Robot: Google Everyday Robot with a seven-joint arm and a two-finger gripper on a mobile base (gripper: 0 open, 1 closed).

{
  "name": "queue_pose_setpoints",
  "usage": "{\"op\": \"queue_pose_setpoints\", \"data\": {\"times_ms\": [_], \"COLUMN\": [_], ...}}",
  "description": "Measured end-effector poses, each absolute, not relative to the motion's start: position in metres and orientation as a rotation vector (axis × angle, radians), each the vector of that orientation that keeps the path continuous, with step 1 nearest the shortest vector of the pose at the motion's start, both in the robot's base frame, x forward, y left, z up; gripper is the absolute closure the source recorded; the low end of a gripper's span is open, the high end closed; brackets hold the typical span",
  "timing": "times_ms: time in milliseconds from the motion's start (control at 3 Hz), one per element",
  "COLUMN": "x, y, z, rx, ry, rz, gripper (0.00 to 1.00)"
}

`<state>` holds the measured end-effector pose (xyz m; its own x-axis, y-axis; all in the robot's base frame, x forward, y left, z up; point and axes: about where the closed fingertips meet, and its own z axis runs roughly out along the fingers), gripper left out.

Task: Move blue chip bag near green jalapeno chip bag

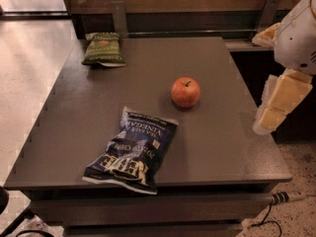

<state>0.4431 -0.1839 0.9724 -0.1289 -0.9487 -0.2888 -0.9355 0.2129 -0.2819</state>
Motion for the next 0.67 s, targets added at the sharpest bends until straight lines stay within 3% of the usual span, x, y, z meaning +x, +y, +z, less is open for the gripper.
{"op": "queue_pose_setpoints", "data": {"times_ms": [667], "x": [0.443], "y": [-0.087], "z": [0.913], "rx": [-1.935], "ry": [1.833], "rz": [0.138], "gripper": [0.00]}}
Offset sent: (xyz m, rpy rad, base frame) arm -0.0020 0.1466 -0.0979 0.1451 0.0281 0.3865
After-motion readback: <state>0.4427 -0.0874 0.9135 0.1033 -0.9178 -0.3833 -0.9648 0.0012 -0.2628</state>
